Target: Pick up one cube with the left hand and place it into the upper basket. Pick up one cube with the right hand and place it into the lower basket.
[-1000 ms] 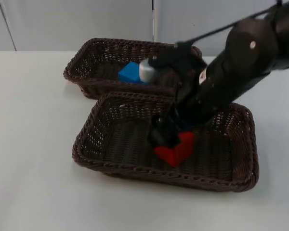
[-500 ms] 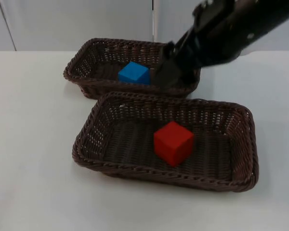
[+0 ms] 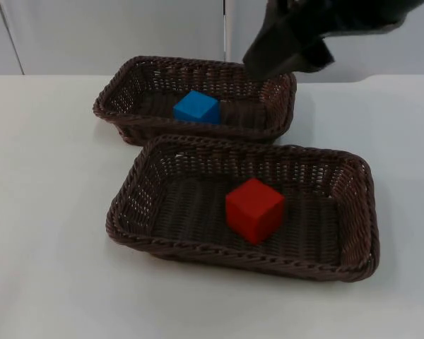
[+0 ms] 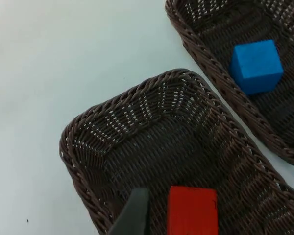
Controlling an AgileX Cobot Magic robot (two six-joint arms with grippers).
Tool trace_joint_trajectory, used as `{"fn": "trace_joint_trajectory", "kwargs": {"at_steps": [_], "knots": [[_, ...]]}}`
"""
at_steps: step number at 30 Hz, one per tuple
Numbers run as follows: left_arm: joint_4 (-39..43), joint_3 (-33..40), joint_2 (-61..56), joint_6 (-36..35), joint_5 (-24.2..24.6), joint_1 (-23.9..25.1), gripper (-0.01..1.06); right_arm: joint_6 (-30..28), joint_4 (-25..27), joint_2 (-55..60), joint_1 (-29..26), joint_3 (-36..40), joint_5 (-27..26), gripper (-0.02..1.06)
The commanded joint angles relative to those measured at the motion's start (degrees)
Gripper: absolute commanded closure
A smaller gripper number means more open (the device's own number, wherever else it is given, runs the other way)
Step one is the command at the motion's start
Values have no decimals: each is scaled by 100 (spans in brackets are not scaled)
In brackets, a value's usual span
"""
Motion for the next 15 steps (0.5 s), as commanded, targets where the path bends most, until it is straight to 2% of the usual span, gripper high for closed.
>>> {"fn": "trace_joint_trajectory", "kwargs": {"at_steps": [1,8,15], "knots": [[-91,36,-37,-36,-74,-1,0,32,11,-261,15,223,-169,19],[-91,36,-58,-36,-53,-1,0,32,11,-1092,15,1271,-587,19],[-58,36,-844,-23,26,-1,0,32,-3,-2133,15,2174,-893,19]]}}
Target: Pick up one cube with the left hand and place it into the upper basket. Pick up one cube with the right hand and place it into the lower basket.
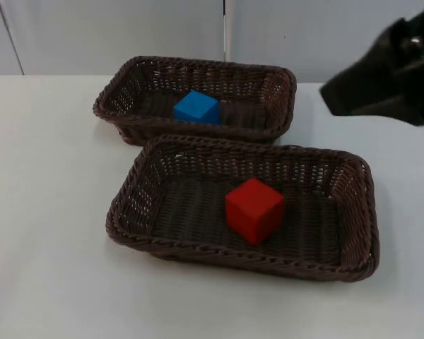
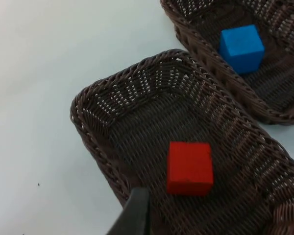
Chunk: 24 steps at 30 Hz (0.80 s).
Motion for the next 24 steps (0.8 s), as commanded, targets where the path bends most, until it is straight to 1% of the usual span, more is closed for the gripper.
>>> {"fn": "trace_joint_trajectory", "kwargs": {"at_steps": [1,3,4,7,9,10,14,15,19,20,23,24], "knots": [[-35,36,-360,-23,51,-1,0,15,-3,-362,15,224,-141,19],[25,36,-726,-23,206,-1,0,15,-3,-742,15,388,-128,19],[25,36,-726,-23,206,-1,0,15,-3,-742,15,388,-128,19],[161,36,-1189,-23,652,-1,0,29,-3,-1280,15,540,-31,19],[170,36,-1457,-23,893,-1,0,30,-3,-1621,15,554,150,19],[170,36,-1457,-23,893,-1,0,30,-3,-1621,15,554,150,19],[212,36,-1927,-23,1292,-1,0,30,-14,-2174,15,554,372,19],[212,36,-1927,-23,1292,-1,0,30,-14,-2174,15,554,372,19],[263,36,-2304,-23,1776,-1,0,30,-26,-2670,15,554,775,19],[263,36,-2304,-23,1776,-1,0,30,-26,-2670,15,554,775,19],[263,36,-2427,-23,2163,-1,0,30,-26,-2919,15,554,1075,19],[263,36,-2427,-23,2197,-1,0,30,-26,-3004,15,577,1096,19]]}}
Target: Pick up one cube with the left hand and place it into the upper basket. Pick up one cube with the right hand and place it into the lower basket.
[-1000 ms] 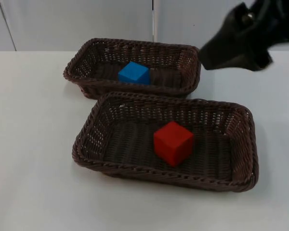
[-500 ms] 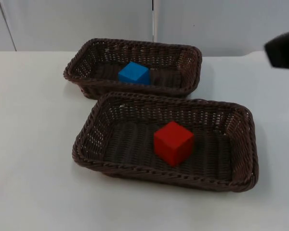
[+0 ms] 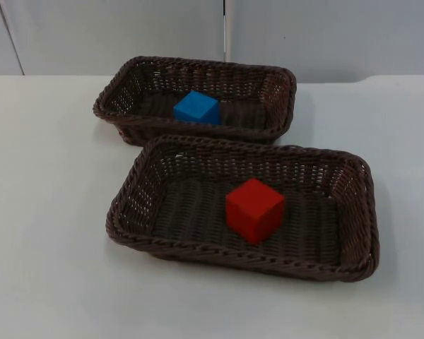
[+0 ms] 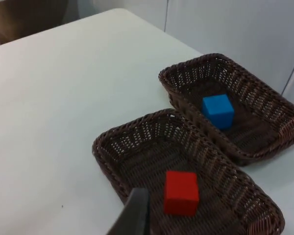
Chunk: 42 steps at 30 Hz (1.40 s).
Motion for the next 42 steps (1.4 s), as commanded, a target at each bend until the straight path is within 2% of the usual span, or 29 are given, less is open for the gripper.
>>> {"fn": "trace_joint_trajectory", "kwargs": {"at_steps": [1,18,29,33,34,36,42], "knots": [[5,25,-41,-23,148,-1,0,21,-26,-129,15,43,136,19],[169,147,-41,-228,250,-1,0,410,-26,-1972,15,855,381,19],[174,158,-41,-233,250,-1,0,537,-87,-3021,15,884,1390,19],[174,158,-41,-233,250,-1,0,1003,-472,-3225,15,884,1792,19],[174,158,-41,-233,250,-1,0,1307,-791,-3295,15,898,2003,19],[174,158,-41,-233,250,-1,0,1700,-1095,-3420,15,946,2188,19],[164,155,-41,-233,254,-1,0,1873,-1286,-3621,15,969,2677,19]]}}
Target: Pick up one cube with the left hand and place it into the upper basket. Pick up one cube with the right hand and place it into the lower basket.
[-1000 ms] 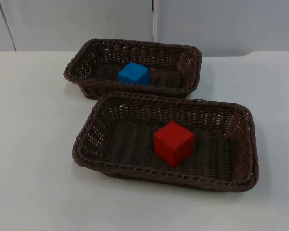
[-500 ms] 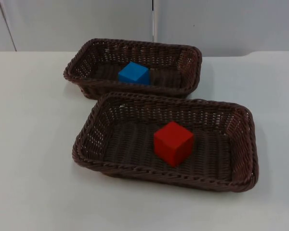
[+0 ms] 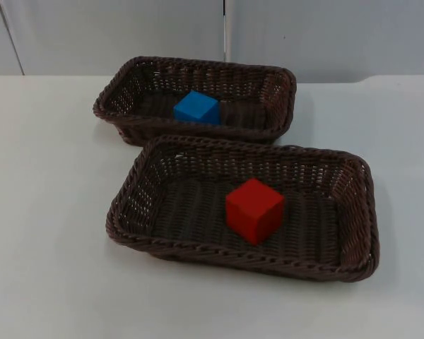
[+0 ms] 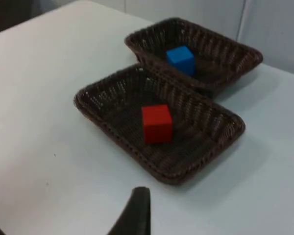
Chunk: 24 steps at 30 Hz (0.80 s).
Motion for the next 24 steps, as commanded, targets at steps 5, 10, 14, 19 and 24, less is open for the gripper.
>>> {"fn": "trace_joint_trajectory", "kwargs": {"at_steps": [5,10,14,19,24], "knots": [[-10,36,-27,-36,12,-1,0,173,-146,-289,15,48,389,19],[-10,36,-27,-36,12,-1,0,333,-163,-393,15,261,441,19],[-10,36,-27,-36,12,-1,0,401,-188,-393,15,324,491,19],[-11,41,-27,-36,23,-1,0,401,-188,-393,15,324,491,19],[-11,76,-27,-36,45,-1,0,387,-188,-393,15,320,489,19]]}}
